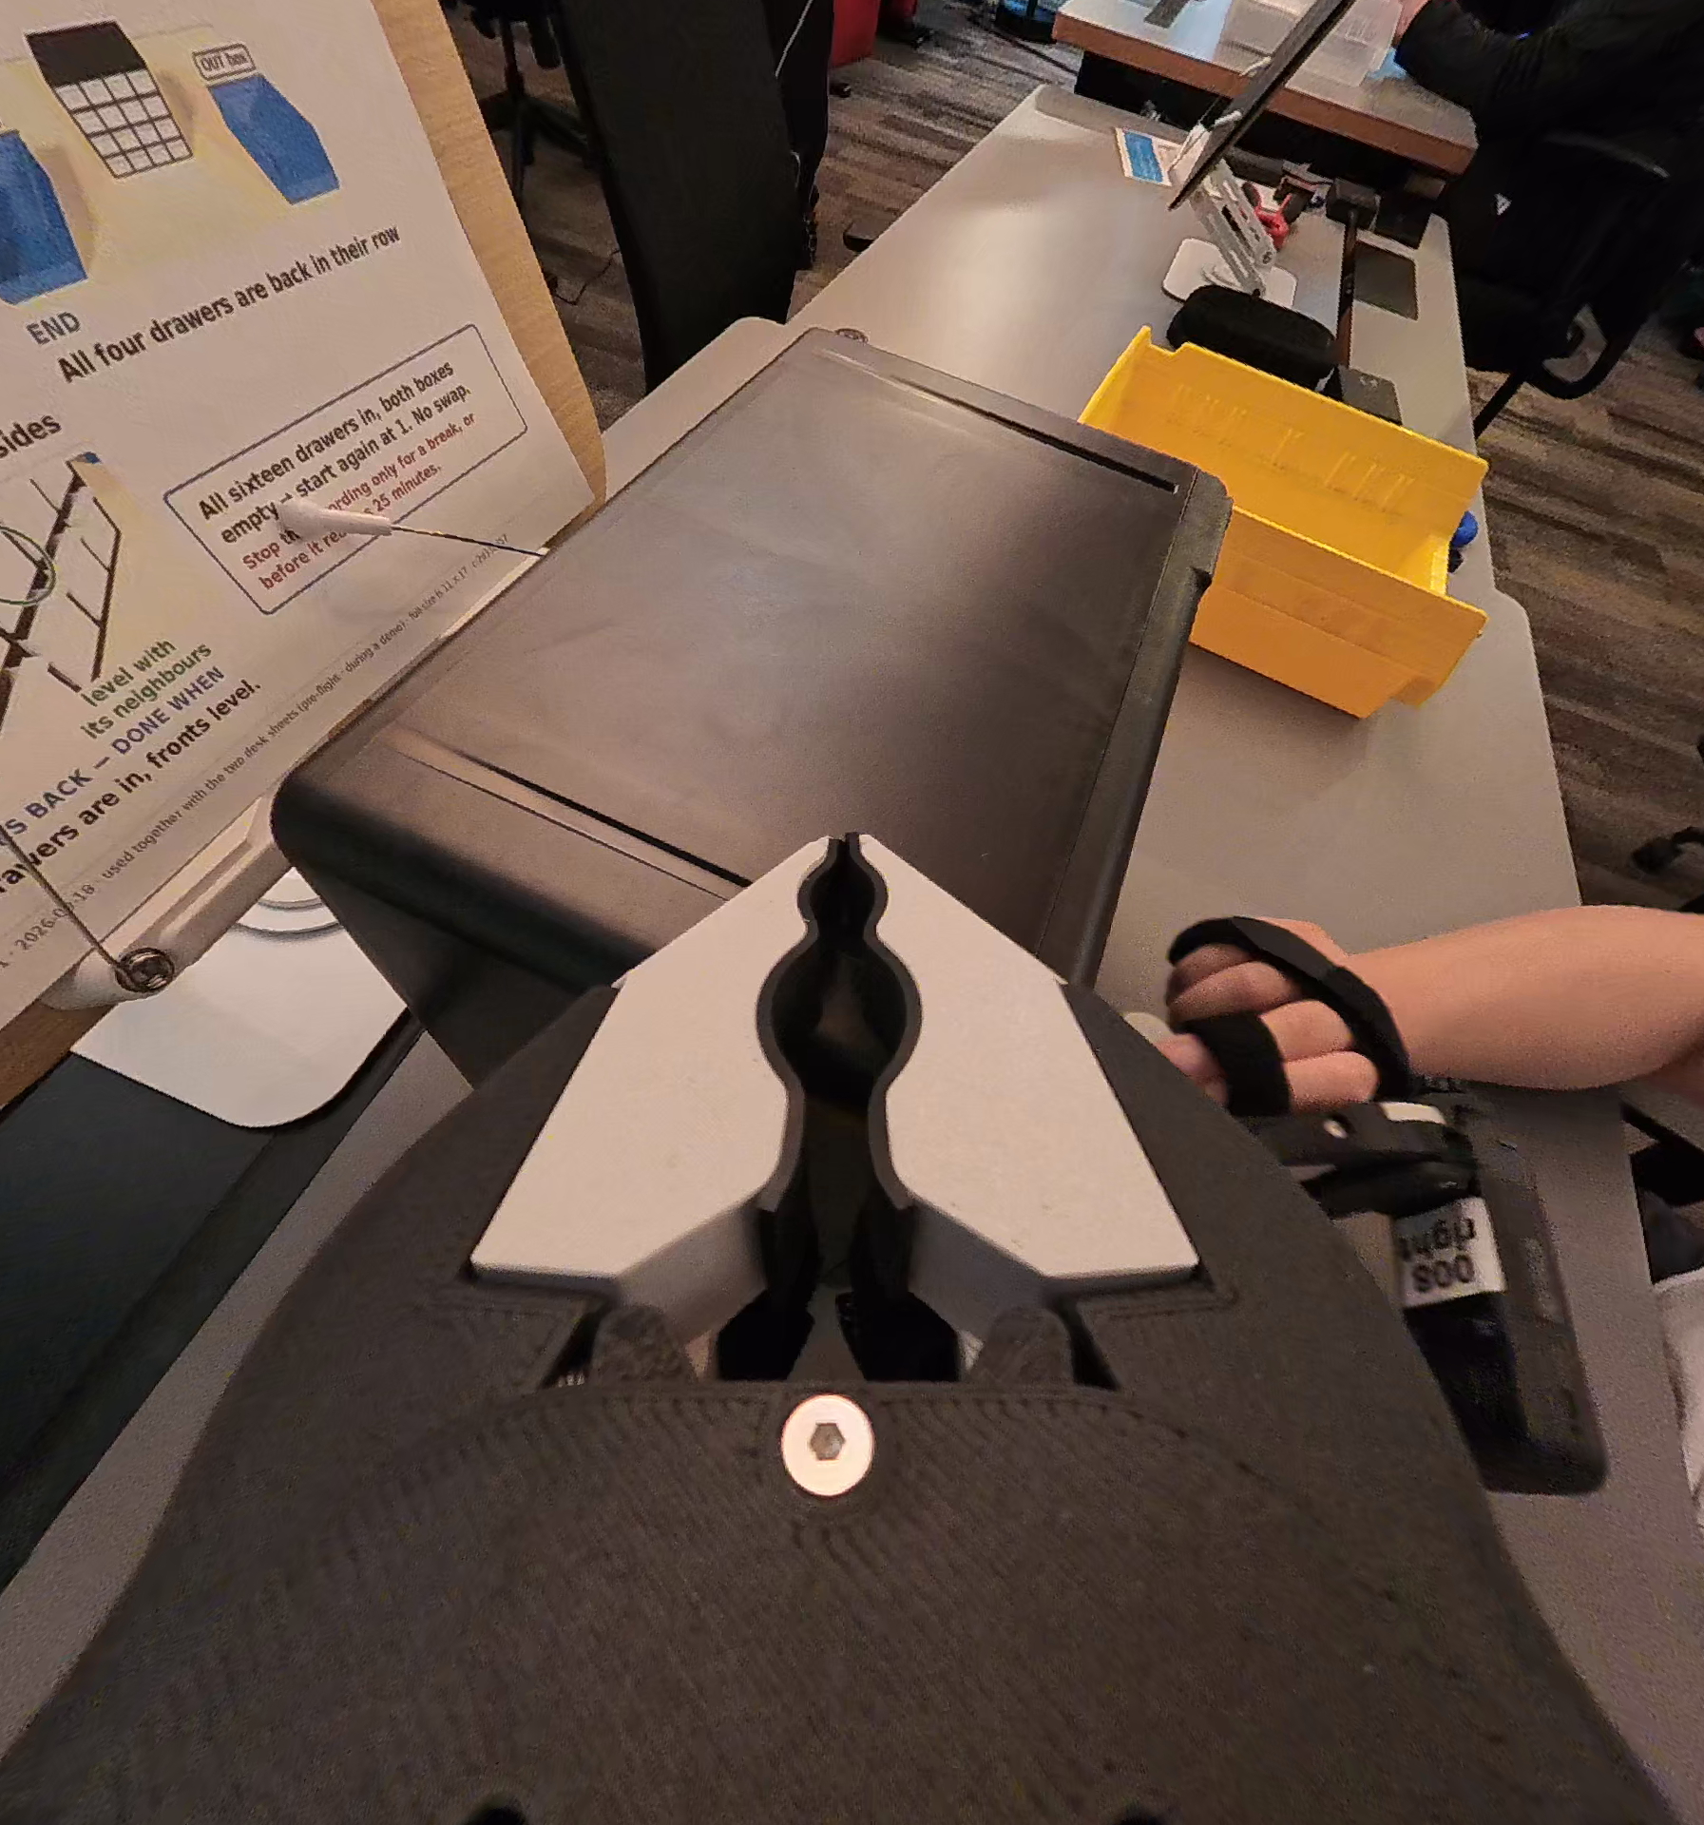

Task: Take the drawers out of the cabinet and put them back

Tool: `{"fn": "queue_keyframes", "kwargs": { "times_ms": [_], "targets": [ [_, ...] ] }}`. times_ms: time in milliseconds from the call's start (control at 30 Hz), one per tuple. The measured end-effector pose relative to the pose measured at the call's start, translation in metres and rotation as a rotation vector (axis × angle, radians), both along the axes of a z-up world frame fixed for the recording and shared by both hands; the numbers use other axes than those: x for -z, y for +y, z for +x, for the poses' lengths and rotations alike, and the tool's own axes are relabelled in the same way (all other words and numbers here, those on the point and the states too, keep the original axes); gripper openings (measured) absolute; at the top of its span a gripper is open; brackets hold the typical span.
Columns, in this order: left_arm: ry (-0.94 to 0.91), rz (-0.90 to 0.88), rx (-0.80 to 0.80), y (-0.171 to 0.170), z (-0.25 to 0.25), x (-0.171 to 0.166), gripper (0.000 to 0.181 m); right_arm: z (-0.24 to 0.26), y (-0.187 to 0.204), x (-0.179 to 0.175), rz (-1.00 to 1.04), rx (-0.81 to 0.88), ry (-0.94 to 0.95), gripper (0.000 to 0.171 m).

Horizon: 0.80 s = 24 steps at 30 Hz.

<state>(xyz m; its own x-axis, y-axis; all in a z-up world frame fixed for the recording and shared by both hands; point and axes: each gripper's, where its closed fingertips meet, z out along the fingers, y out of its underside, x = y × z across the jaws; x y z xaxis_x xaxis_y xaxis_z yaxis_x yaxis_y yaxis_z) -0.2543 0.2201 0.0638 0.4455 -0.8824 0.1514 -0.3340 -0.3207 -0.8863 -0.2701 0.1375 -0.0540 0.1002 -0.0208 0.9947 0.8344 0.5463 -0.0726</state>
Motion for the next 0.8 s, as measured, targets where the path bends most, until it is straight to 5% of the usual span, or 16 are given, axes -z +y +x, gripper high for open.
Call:
{"fn": "queue_keyframes", "kwargs": {
  "times_ms": [100, 133, 267, 600, 800],
  "targets": [
    [0.002, 0.002, 0.0, 0.0, 0.0, 0.0, 0.0, -0.002, -0.025, 0.006, -0.073, -0.042, -0.029, 0.01],
    [0.004, 0.004, 0.0, 0.0, 0.0, 0.0, 0.0, -0.005, -0.031, 0.008, -0.131, -0.064, -0.016, 0.026],
    [0.006, 0.005, -0.002, 0.0, 0.0, 0.0, 0.0, -0.011, -0.03, 0.0, -0.346, -0.064, 0.033, 0.046],
    [0.004, 0.003, 0.0, 0.0, 0.0, 0.0, 0.0, 0.01, -0.007, 0.034, -1.054, 0.169, -0.235, 0.022],
    [-0.003, -0.001, 0.005, 0.0, 0.0, 0.0, 0.0, 0.009, -0.037, 0.04, -1.297, 0.151, -0.267, 0.01]
  ]
}}
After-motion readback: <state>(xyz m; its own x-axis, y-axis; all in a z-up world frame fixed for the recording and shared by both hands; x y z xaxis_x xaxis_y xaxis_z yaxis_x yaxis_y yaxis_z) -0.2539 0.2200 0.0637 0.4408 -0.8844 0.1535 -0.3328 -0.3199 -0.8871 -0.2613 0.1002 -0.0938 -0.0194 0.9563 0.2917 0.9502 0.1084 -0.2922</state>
